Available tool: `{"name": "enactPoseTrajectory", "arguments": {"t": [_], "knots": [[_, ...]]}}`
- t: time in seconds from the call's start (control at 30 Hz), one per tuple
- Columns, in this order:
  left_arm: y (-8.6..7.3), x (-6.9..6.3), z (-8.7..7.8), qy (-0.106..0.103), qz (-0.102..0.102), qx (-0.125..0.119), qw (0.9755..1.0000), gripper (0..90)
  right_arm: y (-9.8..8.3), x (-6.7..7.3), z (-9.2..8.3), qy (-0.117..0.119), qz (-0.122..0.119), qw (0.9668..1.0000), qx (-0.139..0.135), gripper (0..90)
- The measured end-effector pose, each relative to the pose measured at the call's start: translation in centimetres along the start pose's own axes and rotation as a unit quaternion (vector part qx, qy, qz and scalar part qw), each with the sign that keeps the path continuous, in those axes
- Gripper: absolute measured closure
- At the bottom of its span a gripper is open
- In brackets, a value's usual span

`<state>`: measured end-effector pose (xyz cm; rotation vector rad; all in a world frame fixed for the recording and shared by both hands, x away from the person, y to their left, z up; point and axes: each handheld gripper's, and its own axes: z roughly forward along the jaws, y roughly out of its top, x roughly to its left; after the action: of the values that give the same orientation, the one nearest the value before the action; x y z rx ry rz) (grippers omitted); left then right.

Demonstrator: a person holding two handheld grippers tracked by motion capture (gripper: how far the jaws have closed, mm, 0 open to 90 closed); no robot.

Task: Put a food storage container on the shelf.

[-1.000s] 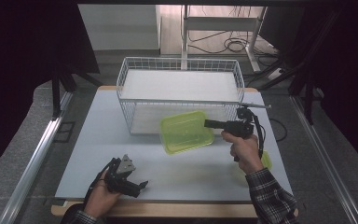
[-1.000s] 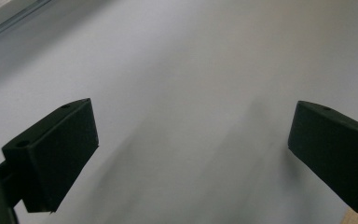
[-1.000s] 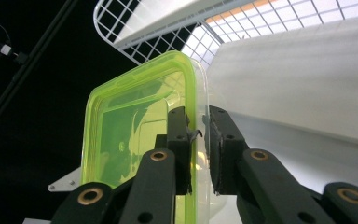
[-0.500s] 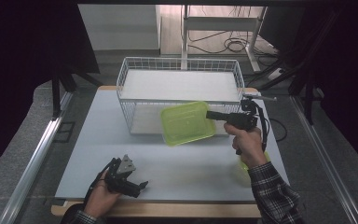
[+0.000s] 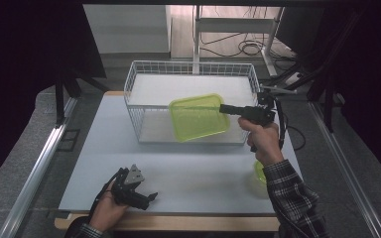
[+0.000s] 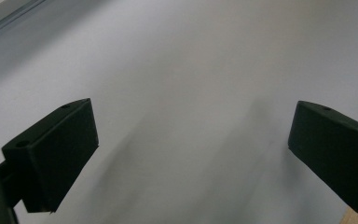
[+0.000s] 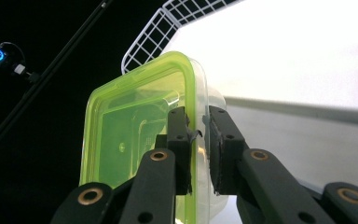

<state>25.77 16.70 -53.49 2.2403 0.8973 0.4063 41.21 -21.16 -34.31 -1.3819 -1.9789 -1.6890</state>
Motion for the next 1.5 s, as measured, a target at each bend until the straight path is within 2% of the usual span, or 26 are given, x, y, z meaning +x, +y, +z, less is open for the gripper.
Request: {"name": "enactPoseTrajectory", "arguments": {"t": [0.2,0.9,1.27,1.5], "knots": [[0.0,0.0,0.0,-0.001,0.000,0.000,1.0000,1.4,1.4,0.6,0.5,-0.012,-0.010,0.9999,-0.007,80.2],[-0.1,0.0,0.1,-0.001,0.001,0.005,1.0000,1.4,5.2,1.2,2.4,-0.048,-0.012,0.9980,-0.039,80.2],[-0.1,0.0,0.1,-0.001,0.002,0.007,1.0000,1.4,6.7,1.0,3.7,-0.081,-0.014,0.9951,-0.055,80.1],[-0.1,0.0,0.1,-0.001,0.003,0.007,1.0000,1.4,6.8,0.6,4.4,-0.103,-0.016,0.9928,-0.058,80.0]]}}
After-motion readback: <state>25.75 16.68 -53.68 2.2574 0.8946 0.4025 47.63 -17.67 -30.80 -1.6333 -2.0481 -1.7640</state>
